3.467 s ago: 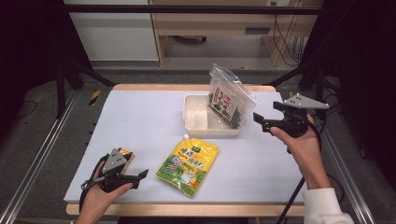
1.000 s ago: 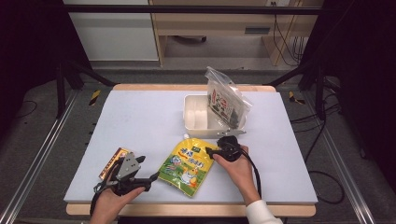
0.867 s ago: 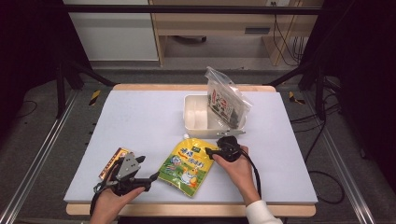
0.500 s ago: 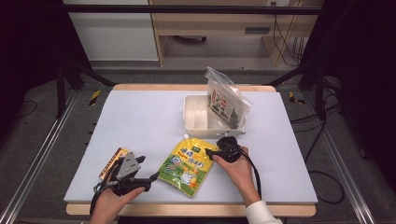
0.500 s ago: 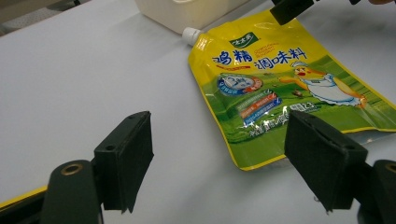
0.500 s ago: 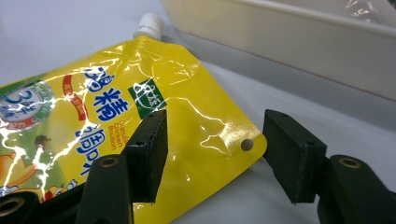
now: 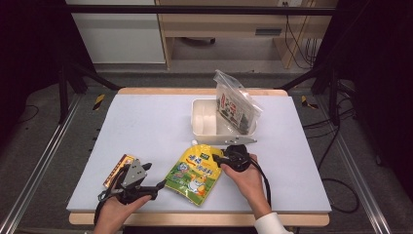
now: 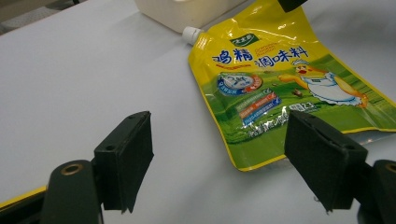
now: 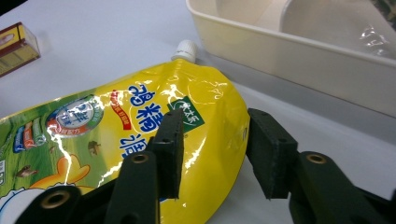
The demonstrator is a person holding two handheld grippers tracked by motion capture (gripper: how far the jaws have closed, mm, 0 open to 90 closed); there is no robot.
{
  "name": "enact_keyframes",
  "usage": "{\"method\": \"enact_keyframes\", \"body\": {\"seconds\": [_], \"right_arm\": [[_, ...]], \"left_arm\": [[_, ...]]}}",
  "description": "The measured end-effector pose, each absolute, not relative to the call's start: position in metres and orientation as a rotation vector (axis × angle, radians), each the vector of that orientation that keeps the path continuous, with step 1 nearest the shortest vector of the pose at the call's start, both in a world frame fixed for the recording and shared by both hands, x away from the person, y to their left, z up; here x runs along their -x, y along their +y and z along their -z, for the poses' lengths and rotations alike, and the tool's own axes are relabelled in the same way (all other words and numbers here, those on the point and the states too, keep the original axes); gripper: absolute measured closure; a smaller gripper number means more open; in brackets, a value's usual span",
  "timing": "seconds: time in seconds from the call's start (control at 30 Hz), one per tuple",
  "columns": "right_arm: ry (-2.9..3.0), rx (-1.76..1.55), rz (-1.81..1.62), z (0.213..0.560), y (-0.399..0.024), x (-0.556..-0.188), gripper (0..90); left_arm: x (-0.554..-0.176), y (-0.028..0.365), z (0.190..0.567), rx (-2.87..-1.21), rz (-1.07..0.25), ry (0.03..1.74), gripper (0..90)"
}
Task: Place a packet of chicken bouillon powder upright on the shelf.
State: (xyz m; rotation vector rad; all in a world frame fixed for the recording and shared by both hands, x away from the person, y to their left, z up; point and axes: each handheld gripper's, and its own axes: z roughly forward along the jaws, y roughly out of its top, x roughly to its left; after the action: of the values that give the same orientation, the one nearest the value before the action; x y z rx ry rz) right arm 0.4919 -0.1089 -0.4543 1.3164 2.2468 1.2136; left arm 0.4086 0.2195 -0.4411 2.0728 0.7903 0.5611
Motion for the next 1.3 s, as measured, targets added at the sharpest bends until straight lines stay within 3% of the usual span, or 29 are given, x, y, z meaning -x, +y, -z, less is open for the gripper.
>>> {"method": "enact_keyframes", "body": {"seconds": [0.1,0.33,0.47,1.03,1.3], "right_arm": [[2.248,-1.306,-1.195,0.456,-0.106,-0.492,62.0],[2.235,-1.310,-1.123,0.462,-0.105,-0.497,84.9],[2.237,-1.309,-1.129,0.461,-0.107,-0.497,89.8],[2.240,-1.106,-1.254,0.410,-0.109,-0.486,90.0],[2.296,-0.969,-1.296,0.367,-0.100,-0.490,90.0]], "left_arm": [[-0.409,0.220,0.441,-2.074,-0.560,0.791,23.2],[-0.409,0.222,0.440,-2.069,-0.558,0.793,23.2],[-0.409,0.222,0.440,-2.068,-0.558,0.796,23.2],[-0.412,0.229,0.434,-2.052,-0.535,0.830,20.9],[-0.426,0.220,0.402,-2.140,-0.562,0.726,17.9]]}}
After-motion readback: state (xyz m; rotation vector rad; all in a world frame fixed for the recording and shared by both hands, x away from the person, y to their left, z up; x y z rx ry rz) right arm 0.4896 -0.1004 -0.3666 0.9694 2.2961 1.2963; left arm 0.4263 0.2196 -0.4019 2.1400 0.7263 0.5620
